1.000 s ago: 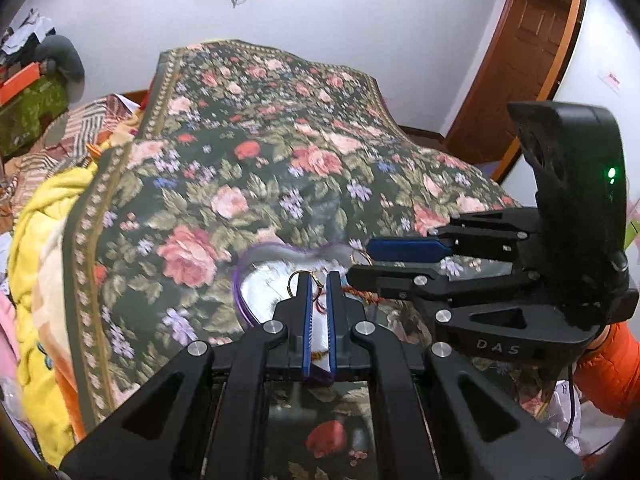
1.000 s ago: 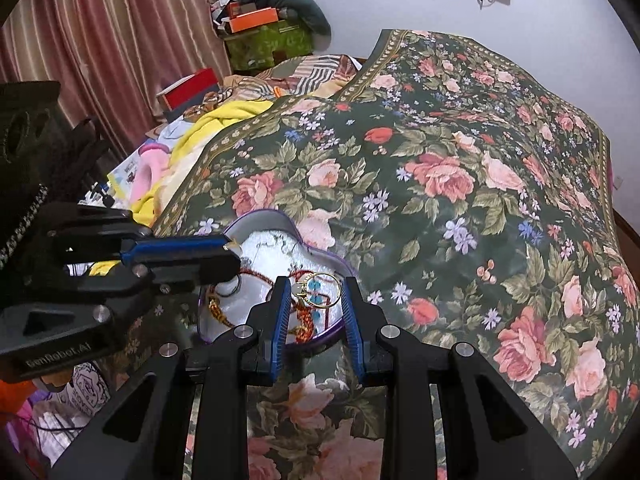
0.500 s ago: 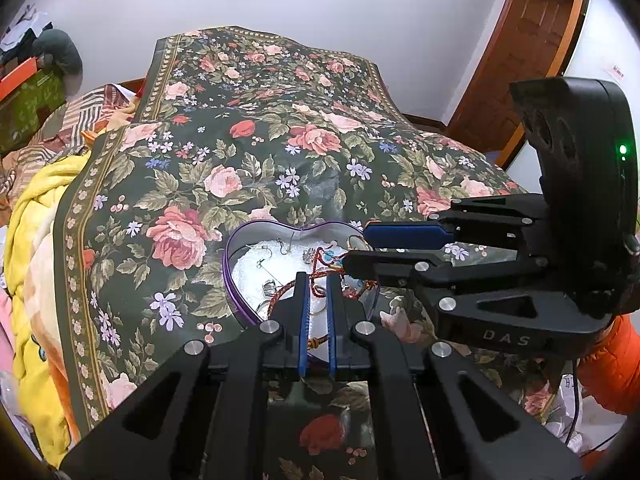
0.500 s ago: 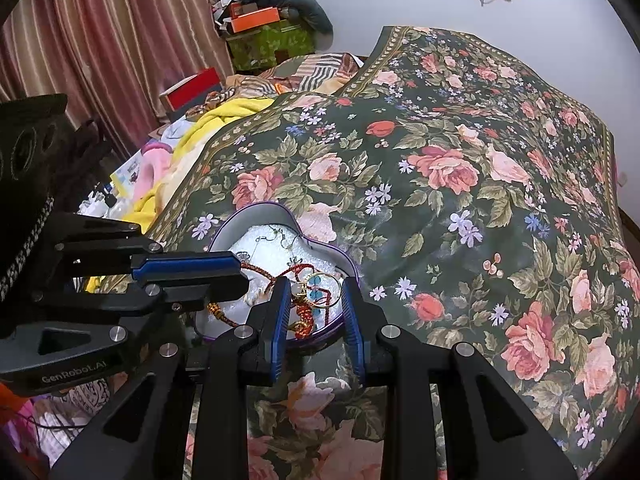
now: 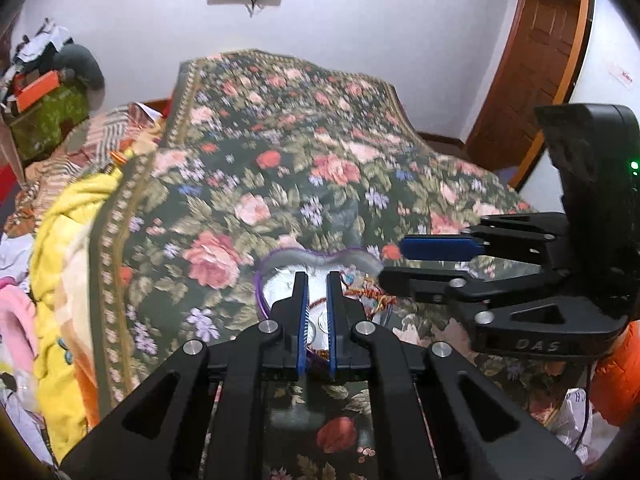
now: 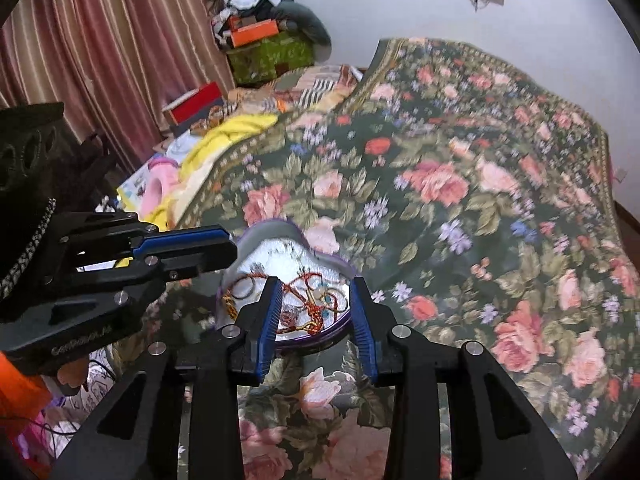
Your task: Organize jewelry
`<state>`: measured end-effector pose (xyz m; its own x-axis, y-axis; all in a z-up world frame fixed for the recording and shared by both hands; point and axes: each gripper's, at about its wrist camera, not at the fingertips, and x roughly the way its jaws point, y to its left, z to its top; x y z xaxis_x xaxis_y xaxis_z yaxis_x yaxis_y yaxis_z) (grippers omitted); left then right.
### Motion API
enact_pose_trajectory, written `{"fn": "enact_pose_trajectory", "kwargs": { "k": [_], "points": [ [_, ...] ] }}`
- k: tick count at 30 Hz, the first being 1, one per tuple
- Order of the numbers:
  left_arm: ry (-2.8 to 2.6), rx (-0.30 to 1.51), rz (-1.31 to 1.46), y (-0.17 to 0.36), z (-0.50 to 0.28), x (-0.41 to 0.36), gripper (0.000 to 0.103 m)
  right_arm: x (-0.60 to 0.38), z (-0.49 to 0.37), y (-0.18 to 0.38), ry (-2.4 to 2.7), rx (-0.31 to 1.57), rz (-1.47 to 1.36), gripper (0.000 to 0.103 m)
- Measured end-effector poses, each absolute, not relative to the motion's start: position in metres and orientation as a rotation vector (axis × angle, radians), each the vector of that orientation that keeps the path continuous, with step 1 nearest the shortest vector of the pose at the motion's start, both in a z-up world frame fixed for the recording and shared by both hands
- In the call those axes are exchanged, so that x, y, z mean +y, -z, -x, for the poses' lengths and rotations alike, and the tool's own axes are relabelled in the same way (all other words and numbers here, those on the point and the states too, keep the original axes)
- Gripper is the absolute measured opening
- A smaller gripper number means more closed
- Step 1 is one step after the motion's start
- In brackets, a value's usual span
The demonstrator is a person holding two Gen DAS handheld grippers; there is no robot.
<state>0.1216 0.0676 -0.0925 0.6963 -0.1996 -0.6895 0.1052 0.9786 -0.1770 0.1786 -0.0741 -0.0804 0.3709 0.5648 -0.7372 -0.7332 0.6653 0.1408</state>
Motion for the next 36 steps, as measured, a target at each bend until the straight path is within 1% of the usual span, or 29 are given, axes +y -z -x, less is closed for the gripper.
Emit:
{"fn": "enact_pose_trajectory", "kwargs": {
  "k": [7,11,12,16,17,18,19,20,21,22,24,27,29,31,32,33,34,36],
  "points": [
    [0.109,0.637,0.114,0.043,-0.088,0.066,0.005,-0.103,-0.144,0.019,-0.791,0.649,0.130,0.031],
    [0.085,0.524,0.072,0.008,-0.057,0.052,0.005,-0.118,-0.118,-0.011,-0.764,0.543,0.078,0.031],
    [0.075,0.499,0.062,0.002,-0.050,0.048,0.008,-0.120,-0.112,-0.017,-0.757,0.521,0.069,0.031],
    [0.035,0.388,0.033,-0.022,-0.016,0.033,0.010,-0.133,-0.083,-0.038,-0.731,0.434,0.028,0.031],
    [0.030,0.370,0.039,-0.026,-0.009,0.032,0.014,-0.137,-0.074,-0.043,-0.722,0.409,0.022,0.032],
    [0.024,0.347,0.050,-0.031,-0.001,0.032,0.021,-0.140,-0.066,-0.048,-0.714,0.385,0.018,0.032],
    [0.015,0.328,0.056,-0.036,0.006,0.031,0.027,-0.142,-0.058,-0.052,-0.708,0.363,0.015,0.034],
    [0.005,0.311,0.058,-0.039,0.012,0.031,0.037,-0.145,-0.050,-0.055,-0.701,0.342,0.010,0.040],
    [-0.011,0.287,0.057,-0.043,0.020,0.030,0.045,-0.146,-0.043,-0.057,-0.690,0.318,0.006,0.050],
    [-0.024,0.269,0.053,-0.046,0.026,0.029,0.047,-0.148,-0.038,-0.059,-0.679,0.298,0.004,0.054],
    [-0.044,0.242,0.050,-0.051,0.039,0.026,0.054,-0.149,-0.024,-0.064,-0.649,0.245,0.006,0.068],
    [-0.073,0.206,0.057,-0.056,0.054,0.025,0.065,-0.150,-0.013,-0.068,-0.621,0.199,0.003,0.081],
    [-0.095,0.185,0.054,-0.059,0.063,0.024,0.069,-0.150,-0.009,-0.070,-0.610,0.183,0.003,0.084],
    [-0.111,0.169,0.053,-0.062,0.071,0.024,0.078,-0.149,-0.007,-0.071,-0.600,0.178,0.005,0.086],
    [-0.117,0.160,0.056,-0.062,0.074,0.024,0.085,-0.149,-0.008,-0.070,-0.597,0.177,0.006,0.087],
    [-0.125,0.150,0.057,-0.063,0.079,0.024,0.090,-0.149,-0.008,-0.069,-0.591,0.177,0.007,0.089],
    [-0.140,0.142,0.056,-0.064,0.081,0.024,0.091,-0.150,-0.006,-0.067,-0.585,0.176,0.009,0.091],
    [-0.158,0.136,0.054,-0.063,0.085,0.023,0.095,-0.150,-0.005,-0.064,-0.574,0.176,0.007,0.100]
  ]
}}
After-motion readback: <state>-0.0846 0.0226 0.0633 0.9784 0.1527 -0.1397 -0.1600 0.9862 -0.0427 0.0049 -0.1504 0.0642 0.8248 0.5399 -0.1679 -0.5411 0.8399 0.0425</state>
